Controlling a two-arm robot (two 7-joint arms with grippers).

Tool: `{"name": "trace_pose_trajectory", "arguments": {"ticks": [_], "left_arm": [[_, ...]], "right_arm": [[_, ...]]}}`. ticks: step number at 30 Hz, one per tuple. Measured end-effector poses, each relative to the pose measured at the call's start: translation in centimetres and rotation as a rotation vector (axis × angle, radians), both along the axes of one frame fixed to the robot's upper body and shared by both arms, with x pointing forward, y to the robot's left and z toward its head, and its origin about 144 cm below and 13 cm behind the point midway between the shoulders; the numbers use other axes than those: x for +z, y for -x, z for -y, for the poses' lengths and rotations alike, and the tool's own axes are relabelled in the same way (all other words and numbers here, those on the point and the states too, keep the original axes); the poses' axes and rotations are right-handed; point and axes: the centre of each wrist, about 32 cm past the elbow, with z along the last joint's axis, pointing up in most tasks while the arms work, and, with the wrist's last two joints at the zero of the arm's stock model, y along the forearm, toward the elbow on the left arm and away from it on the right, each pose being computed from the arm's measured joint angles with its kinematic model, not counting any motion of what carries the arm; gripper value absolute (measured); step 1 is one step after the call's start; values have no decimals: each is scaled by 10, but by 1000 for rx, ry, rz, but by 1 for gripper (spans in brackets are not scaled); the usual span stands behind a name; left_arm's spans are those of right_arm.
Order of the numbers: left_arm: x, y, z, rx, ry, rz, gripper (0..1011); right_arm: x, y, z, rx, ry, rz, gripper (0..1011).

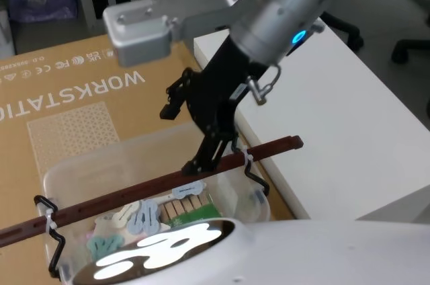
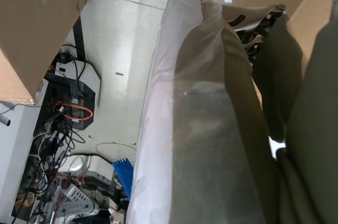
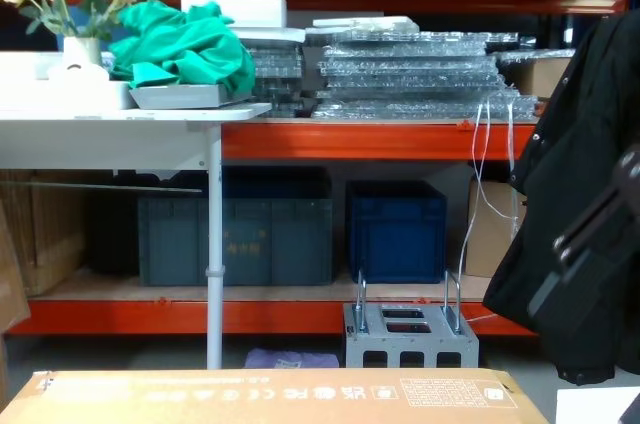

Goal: Use one hand to grasp the basket and place it at the designated location.

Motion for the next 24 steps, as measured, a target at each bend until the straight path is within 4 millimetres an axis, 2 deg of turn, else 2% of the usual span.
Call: {"name": "trace_pose_trajectory", "arguments": {"ticks": [6,24], "left_arm": [[0,0,0,0,0,0,0],[0,0,0,0,0,0,0]], "right_arm": [[-18,-3,-22,-9,56,1,1001],[-57,-13,-67,-34,161,-16,1001]]}}
